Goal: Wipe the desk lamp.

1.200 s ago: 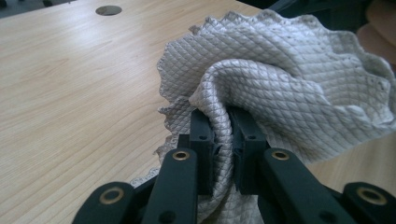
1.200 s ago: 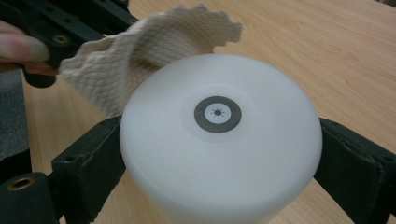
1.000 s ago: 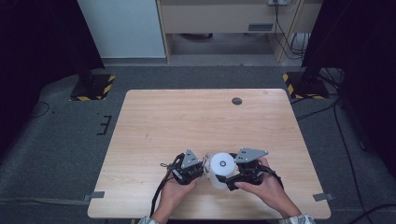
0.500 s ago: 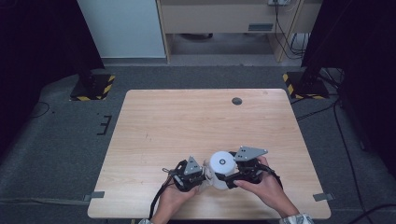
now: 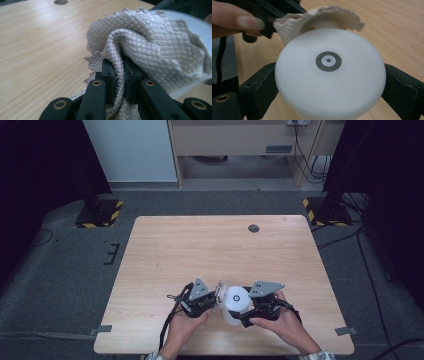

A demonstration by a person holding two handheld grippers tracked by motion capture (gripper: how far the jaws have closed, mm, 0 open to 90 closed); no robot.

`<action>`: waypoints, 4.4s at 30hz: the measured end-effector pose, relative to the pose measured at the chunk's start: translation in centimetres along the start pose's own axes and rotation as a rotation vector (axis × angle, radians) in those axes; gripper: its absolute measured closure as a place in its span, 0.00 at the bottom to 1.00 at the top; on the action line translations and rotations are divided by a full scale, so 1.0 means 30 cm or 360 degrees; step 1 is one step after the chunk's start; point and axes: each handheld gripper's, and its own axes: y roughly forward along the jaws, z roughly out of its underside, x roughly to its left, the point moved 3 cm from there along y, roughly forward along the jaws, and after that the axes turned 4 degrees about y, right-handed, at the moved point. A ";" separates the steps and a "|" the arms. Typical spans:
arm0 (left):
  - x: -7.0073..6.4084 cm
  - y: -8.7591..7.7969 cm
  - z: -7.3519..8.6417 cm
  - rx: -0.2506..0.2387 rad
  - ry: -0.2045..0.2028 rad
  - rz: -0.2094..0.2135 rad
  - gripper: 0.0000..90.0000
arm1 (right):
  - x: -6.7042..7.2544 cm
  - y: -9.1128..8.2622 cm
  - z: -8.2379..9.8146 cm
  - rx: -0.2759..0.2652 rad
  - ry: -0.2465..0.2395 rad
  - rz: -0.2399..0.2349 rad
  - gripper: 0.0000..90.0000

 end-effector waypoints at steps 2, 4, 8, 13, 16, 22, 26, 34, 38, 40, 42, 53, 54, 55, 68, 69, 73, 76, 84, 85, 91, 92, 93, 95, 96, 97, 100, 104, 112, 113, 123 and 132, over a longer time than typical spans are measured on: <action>0.003 0.017 0.014 0.0031 0.0007 0.0001 0.89 | 0.009 0.002 -0.001 0.0006 -0.0007 -0.0006 0.10; 0.003 0.031 0.029 0.0065 0.0009 0.0007 0.89 | 0.011 0.002 -0.002 0.0005 -0.0015 -0.0001 0.10; -0.009 0.052 0.067 0.0168 0.0018 0.0031 0.89 | 0.002 0.000 -0.002 -0.0013 -0.0004 0.0000 0.10; -0.041 0.041 0.068 0.0186 0.0047 0.0068 0.89 | -0.034 -0.010 -0.002 -0.0049 0.0054 0.0030 0.10; -0.049 0.012 0.037 0.0104 0.0040 0.0061 0.89 | -0.044 -0.013 0.003 -0.0049 0.0049 0.0065 0.10; -0.036 -0.041 -0.022 -0.0073 0.0016 0.0013 0.89 | -0.029 -0.009 0.006 -0.0030 0.0021 0.0070 0.10; -0.014 -0.033 -0.019 -0.0089 -0.0014 0.0003 0.89 | -0.014 0.001 0.002 -0.0029 0.0010 0.0054 0.10; 0.006 0.041 0.052 0.0079 -0.0022 0.0006 0.89 | 0.004 0.013 -0.005 -0.0021 -0.0015 0.0027 0.10; -0.008 0.038 0.075 0.0125 -0.0023 0.0006 0.89 | 0.003 0.012 -0.004 -0.0025 -0.0014 0.0025 0.10; -0.015 0.028 0.078 0.0131 -0.0012 0.0004 0.89 | 0.002 0.011 -0.002 -0.0032 -0.0013 0.0022 0.10; -0.017 0.016 0.074 0.0129 -0.0002 0.0007 0.89 | 0.003 0.010 -0.001 -0.0037 -0.0012 0.0026 0.10; 0.050 -0.054 0.043 -0.0022 -0.0098 -0.0015 0.89 | 0.016 -0.013 0.009 -0.0116 0.0060 0.0133 0.05; 0.052 -0.055 0.040 -0.0027 -0.0096 -0.0003 0.89 | 0.017 -0.013 0.009 -0.0118 0.0059 0.0135 0.06; 0.052 -0.054 0.037 -0.0036 -0.0093 0.0008 0.89 | 0.017 -0.011 0.010 -0.0118 0.0054 0.0134 0.07; 0.031 -0.011 0.025 -0.0008 -0.0048 0.0065 0.89 | 0.021 0.005 0.031 -0.0100 0.0070 0.0136 0.09; 0.031 -0.011 0.025 -0.0006 -0.0047 0.0063 0.89 | 0.022 0.006 0.031 -0.0099 0.0072 0.0137 0.08; 0.031 -0.010 0.023 -0.0001 -0.0048 0.0073 0.89 | 0.024 0.007 0.035 -0.0076 0.0059 0.0151 0.06; 0.034 -0.004 0.013 0.0018 -0.0020 0.0078 0.89 | 0.027 0.004 0.039 -0.0063 0.0042 0.0156 0.09; 0.056 0.004 -0.045 0.0020 0.0020 0.0091 0.89 | 0.022 -0.002 0.040 -0.0059 0.0029 0.0148 0.11; 0.056 0.003 -0.052 0.0013 0.0022 0.0091 0.89 | 0.023 -0.002 0.039 -0.0056 0.0028 0.0146 0.11; 0.061 0.026 -0.081 0.0027 0.0060 0.0119 0.89 | 0.033 0.005 0.039 -0.0062 0.0013 0.0137 0.11; 0.064 0.034 -0.079 0.0030 0.0052 0.0126 0.89 | 0.035 0.006 0.039 -0.0063 0.0006 0.0136 0.11; 0.065 0.042 -0.076 0.0028 0.0041 0.0132 0.89 | 0.035 0.007 0.039 -0.0063 0.0001 0.0136 0.11; 0.067 0.054 -0.067 0.0032 0.0034 0.0142 0.89 | 0.035 0.008 0.038 -0.0061 -0.0001 0.0133 0.11; 0.068 0.059 -0.062 0.0036 0.0036 0.0147 0.89 | 0.034 0.008 0.037 -0.0058 -0.0004 0.0131 0.11; 0.069 0.066 -0.055 0.0050 0.0039 0.0150 0.89 | 0.034 0.008 0.036 -0.0055 -0.0006 0.0131 0.11; 0.070 0.090 -0.027 0.0095 0.0044 0.0154 0.89 | 0.033 0.009 0.033 -0.0049 -0.0022 0.0126 0.11; 0.069 0.109 0.009 0.0148 0.0053 0.0161 0.89 | 0.033 0.009 0.032 -0.0045 -0.0026 0.0124 0.10; 0.056 0.072 0.045 0.0183 0.0057 0.0185 0.89 | 0.030 0.010 0.031 -0.0034 -0.0034 0.0125 0.10; 0.054 0.062 0.041 0.0173 0.0057 0.0185 0.89 | 0.030 0.010 0.031 -0.0035 -0.0035 0.0127 0.10; 0.050 -0.004 -0.031 0.0034 0.0032 0.0195 0.89 | 0.031 0.006 0.034 -0.0034 -0.0043 0.0118 0.10; 0.066 0.035 -0.054 0.0021 0.0029 0.0193 0.89 | 0.030 0.010 0.033 -0.0037 -0.0056 0.0120 0.10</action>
